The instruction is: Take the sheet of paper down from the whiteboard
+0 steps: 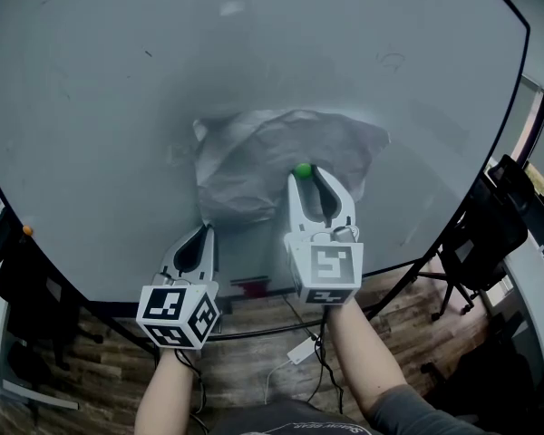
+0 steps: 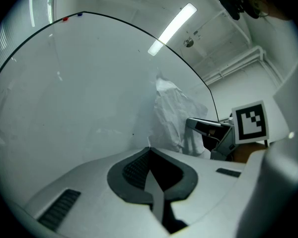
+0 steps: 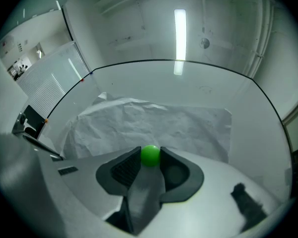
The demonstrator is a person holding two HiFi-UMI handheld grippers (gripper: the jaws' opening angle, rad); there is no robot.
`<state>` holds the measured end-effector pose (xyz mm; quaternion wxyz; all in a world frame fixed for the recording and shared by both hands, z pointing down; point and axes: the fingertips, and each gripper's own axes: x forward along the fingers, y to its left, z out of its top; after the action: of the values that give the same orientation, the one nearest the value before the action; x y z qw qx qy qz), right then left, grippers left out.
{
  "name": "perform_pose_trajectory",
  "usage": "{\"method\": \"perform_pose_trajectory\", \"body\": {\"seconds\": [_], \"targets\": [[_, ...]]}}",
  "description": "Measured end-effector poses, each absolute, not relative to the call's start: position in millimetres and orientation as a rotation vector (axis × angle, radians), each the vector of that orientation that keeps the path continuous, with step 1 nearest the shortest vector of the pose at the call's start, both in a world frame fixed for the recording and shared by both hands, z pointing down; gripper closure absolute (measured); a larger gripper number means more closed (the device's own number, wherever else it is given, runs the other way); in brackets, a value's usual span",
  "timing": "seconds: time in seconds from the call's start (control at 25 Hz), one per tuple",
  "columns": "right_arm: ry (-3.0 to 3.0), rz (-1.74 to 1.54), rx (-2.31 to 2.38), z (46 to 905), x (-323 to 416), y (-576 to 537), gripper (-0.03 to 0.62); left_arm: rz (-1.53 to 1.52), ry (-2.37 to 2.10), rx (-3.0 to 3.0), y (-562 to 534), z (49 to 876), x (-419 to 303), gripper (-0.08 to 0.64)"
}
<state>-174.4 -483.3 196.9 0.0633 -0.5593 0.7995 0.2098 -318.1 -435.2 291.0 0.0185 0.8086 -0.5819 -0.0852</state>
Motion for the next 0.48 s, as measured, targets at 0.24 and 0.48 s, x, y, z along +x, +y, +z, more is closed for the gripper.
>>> {"method": "perform_pose_trajectory", "body": {"seconds": [0.24,0.48], "targets": [[2.450,0.555,-1.714,225.1,-168.3,-471.9,0.465,-0.246,-1.787,2.503,-425.1,301.9,-319.5,0.549],[2.473,0.461,-1.784,267.7,-153.5,-449.4,0.465,-0.126,-1.758,2.512,-412.9,329.0,-318.7,0.549]]}}
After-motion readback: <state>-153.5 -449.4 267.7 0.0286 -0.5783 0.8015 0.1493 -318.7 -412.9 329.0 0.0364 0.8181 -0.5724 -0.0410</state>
